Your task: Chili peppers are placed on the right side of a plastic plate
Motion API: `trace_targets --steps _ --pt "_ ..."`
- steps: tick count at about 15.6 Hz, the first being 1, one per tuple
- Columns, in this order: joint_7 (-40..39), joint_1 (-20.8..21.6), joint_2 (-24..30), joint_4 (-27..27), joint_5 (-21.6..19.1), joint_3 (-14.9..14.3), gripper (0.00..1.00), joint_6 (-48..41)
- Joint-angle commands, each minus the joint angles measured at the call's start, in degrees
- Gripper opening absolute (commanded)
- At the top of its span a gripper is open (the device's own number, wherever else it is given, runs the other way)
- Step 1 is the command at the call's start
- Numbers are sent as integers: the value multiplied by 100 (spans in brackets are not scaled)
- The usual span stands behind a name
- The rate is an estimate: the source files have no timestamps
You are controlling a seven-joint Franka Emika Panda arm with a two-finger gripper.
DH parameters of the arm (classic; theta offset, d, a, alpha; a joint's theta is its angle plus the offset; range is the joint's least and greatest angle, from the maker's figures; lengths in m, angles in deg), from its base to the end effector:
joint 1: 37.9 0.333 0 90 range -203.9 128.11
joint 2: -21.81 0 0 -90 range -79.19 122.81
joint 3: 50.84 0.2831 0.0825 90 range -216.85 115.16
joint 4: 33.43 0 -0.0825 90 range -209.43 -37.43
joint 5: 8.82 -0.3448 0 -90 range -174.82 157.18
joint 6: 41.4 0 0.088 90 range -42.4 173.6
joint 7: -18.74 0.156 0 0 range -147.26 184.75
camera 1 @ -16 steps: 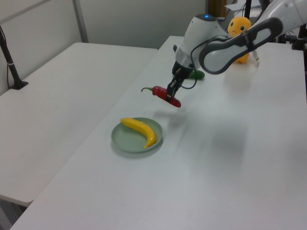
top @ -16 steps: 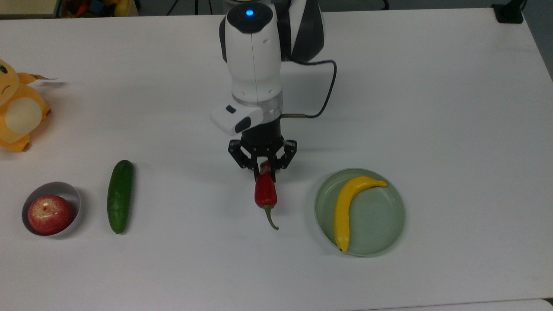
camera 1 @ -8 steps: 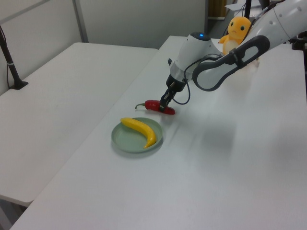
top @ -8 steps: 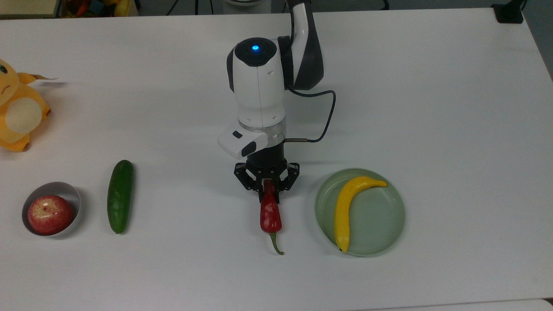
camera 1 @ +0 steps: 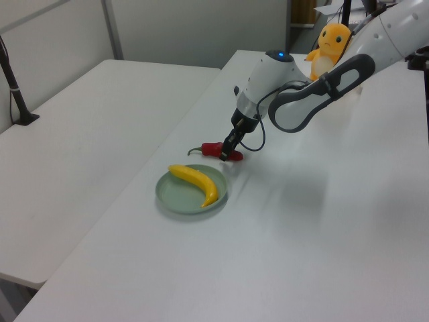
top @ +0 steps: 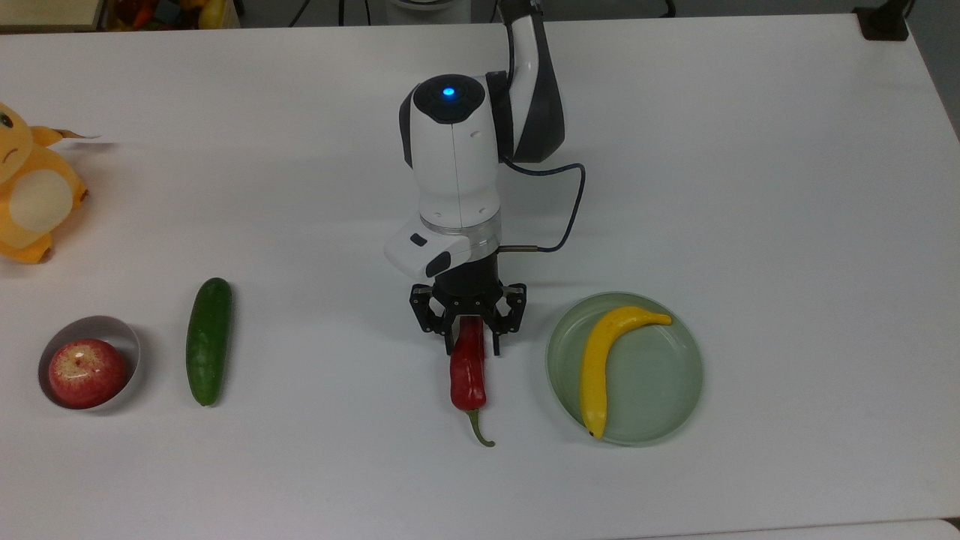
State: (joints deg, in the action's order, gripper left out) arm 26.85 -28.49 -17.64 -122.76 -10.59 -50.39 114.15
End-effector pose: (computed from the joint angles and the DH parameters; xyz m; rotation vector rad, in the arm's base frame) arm 0.7026 0.1208 0.2479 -2.9666 -0.0037 -0.6916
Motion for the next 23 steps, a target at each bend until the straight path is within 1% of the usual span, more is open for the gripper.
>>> trace_targets --steps 1,3,6,7,11,14,16,20,23 --pt "7 96 -45 39 -26 -10 100 142" --pt "16 96 69 30 -61 -10 100 133" --pt "7 70 508 -66 -87 -10 100 28" --pt "7 35 701 -145 -87 -10 100 -129" --pt "16 -62 1509 -207 -114 -10 100 -1498" --pt "16 -97 2334 -216 -114 -54 100 -2947" --pt "42 -97 2880 -216 -131 -167 100 -4011" --pt "95 -89 3742 -303 -254 -405 100 -5603" --pt "288 -18 4225 -365 -254 -624 100 -6317"
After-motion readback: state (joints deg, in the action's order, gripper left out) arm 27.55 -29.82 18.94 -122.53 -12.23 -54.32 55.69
